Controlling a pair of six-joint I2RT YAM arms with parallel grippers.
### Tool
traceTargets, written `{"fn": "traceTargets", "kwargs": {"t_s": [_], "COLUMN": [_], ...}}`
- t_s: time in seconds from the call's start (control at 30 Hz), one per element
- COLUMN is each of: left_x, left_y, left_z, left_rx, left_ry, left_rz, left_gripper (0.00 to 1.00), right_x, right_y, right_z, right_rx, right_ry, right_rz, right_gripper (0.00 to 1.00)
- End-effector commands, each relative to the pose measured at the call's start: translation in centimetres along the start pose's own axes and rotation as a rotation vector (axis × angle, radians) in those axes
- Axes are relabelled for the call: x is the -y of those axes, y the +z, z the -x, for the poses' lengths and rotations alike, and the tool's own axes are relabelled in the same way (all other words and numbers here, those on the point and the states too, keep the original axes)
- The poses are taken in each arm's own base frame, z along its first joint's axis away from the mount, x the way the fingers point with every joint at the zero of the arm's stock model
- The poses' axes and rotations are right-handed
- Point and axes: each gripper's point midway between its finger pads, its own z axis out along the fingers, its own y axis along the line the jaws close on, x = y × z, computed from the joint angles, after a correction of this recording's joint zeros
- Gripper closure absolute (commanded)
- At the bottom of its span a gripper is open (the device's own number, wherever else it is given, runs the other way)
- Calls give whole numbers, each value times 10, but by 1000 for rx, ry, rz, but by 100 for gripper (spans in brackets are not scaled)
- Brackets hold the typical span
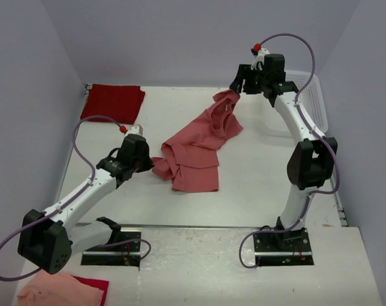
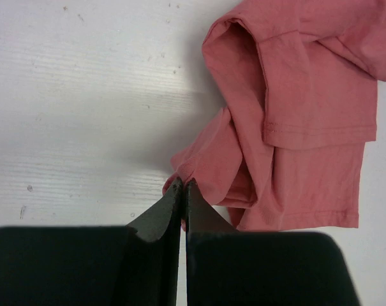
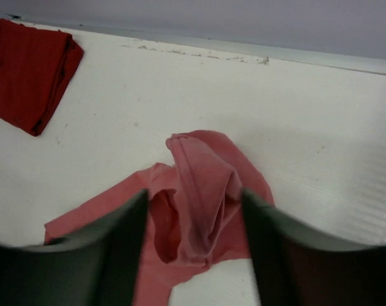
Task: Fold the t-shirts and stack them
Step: Flatten out the tshirt
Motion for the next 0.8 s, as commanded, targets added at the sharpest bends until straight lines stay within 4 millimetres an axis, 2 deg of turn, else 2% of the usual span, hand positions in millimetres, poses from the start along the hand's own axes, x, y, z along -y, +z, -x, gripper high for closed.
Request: {"fn": "traceTargets", "kwargs": {"t_s": [0.0, 0.07, 0.1, 0.13, 0.17, 0.2, 0.23, 0.3, 0.33, 0.37, 0.4, 0.43, 0.47, 0.5, 0.53, 0.57, 0.6, 0.7, 0.77], "left_x": [-5, -2, -1, -1, 0, 1, 2, 6, 8, 8, 10, 10, 10, 10, 11, 11, 11, 12, 12], "left_y": [2, 8, 11, 14, 15, 17, 20, 22, 22, 23, 24, 24, 24, 24, 24, 24, 23, 22, 22], "left_z": [7, 2, 2, 1, 1, 2, 1, 3, 2, 1, 1, 1, 1, 1, 1, 1, 0, -1, -3], "left_rx": [5, -17, -14, -20, -20, -16, -23, -22, -29, -31, -32, -33, -32, -33, -34, -34, -35, -35, -42], "left_ry": [-10, -3, -5, -1, 2, 4, 8, 13, 12, 17, 18, 18, 22, 25, 25, 29, 31, 30, 32], "left_rz": [47, 34, 28, 28, 26, 22, 19, 7, -1, -5, -12, -15, -16, -16, -20, -22, -24, -33, -43], "left_gripper": [100, 100, 100, 100, 100, 100, 100, 100, 100, 100, 100, 100, 100, 100, 100, 100, 100, 100, 100], "right_x": [6, 9, 5, -4, -7, -16, -31, -54, -57, -64, -71, -69, -72, -69, -69, -71, -69, -68, -71], "right_y": [-17, -28, -29, -46, -53, -53, -68, -73, -68, -74, -72, -68, -66, -62, -60, -59, -57, -56, -53], "right_z": [11, 3, -14, -7, -11, -36, -37, -61, -91, -96, -111, -136, -149, -172, -183, -192, -205, -224, -229], "right_rx": [17, 12, -22, 13, 22, -11, 5, -36, -66, -53, -71, -99, -114, -138, -152, -160, -169, -184, -190], "right_ry": [-2, 3, 12, 12, 26, 83, 111, 168, 212, 225, 275, 303, 321, 366, 385, 396, 426, 467, 471], "right_rz": [-84, -142, -156, -167, -182, -163, -120, -50, -42, -33, -34, -37, -25, -30, -29, -25, -31, -32, -22], "right_gripper": [17, 11, 8, 4, 1, 1, 1, 1, 1, 6, 13, 19, 26, 29, 32, 40, 44, 58, 59]}}
